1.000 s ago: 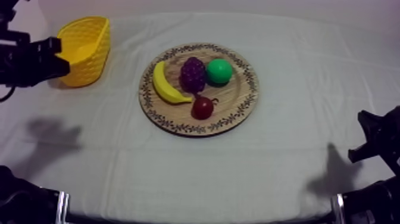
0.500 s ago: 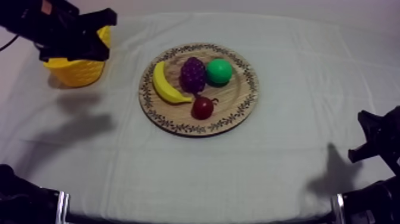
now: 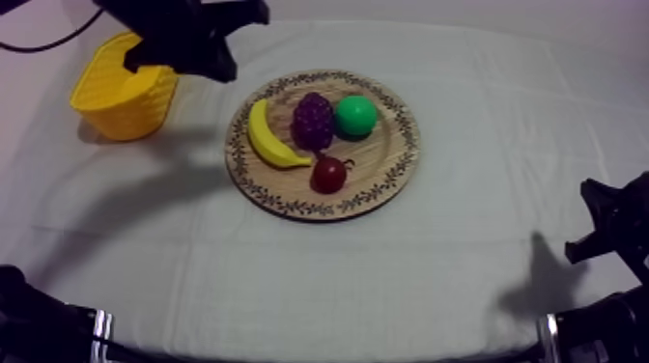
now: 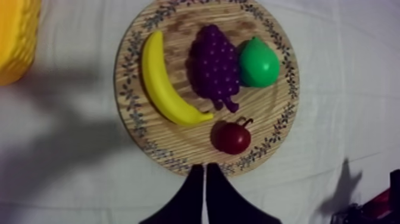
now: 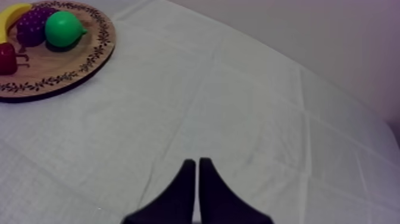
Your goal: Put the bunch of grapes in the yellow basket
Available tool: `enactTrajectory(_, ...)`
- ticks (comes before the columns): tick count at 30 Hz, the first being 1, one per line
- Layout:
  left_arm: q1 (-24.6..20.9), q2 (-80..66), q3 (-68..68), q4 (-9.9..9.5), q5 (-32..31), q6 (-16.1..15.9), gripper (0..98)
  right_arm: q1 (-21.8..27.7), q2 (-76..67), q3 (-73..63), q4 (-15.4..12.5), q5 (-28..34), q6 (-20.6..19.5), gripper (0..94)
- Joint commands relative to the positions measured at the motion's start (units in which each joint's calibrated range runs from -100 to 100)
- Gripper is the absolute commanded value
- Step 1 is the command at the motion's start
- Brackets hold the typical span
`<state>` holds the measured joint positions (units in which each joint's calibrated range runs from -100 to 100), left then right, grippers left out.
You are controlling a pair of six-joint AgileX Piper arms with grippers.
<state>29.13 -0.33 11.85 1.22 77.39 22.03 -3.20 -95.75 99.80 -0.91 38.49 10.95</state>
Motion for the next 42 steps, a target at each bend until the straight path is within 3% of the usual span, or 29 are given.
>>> enactTrajectory(1,0.6,3.2,-3.5,-0.21,0.6,0.3,0.1,0.0,0.0,0.0,0.0,0.0,0.0,0.3)
enactTrajectory(13,4.4,15.0,-16.3,-2.22,4.6,1.4,0.1,0.0,0.0,0.0,0.0,0.0,0.0,0.3)
enactTrajectory(26,4.5,20.9,-20.6,-2.89,5.9,1.0,4.1,0.0,0.0,0.0,0.0,0.0,0.0,0.3)
enactTrajectory(31,4.3,22.3,-21.1,-3.21,6.1,0.2,14.4,0.0,0.0,0.0,0.0,0.0,0.0,0.3)
enactTrajectory(42,4.0,23.6,-21.1,-3.30,5.8,-0.6,49.5,0.0,0.0,0.0,0.0,0.0,0.0,0.3)
